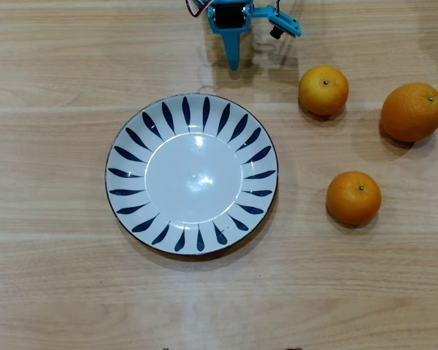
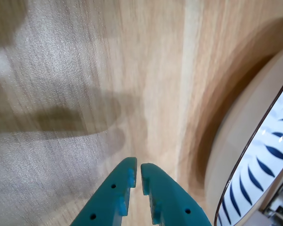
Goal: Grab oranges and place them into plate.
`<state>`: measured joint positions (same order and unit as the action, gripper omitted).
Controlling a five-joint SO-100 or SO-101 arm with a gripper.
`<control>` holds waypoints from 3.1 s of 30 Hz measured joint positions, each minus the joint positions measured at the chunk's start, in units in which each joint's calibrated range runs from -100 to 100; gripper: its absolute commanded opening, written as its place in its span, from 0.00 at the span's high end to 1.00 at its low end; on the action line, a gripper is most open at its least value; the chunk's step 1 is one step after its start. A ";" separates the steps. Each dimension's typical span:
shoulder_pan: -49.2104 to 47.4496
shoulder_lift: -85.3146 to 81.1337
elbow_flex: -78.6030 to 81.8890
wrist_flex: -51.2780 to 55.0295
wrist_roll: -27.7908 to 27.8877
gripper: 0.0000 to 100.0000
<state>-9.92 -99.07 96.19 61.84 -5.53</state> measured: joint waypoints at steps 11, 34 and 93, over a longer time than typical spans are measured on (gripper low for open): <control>0.00 0.00 0.00 0.00 0.00 0.98; -8.61 47.31 -67.73 24.29 0.00 0.98; -37.57 97.76 -86.23 9.39 -45.64 0.41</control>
<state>-47.49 -1.31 9.96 71.23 -51.17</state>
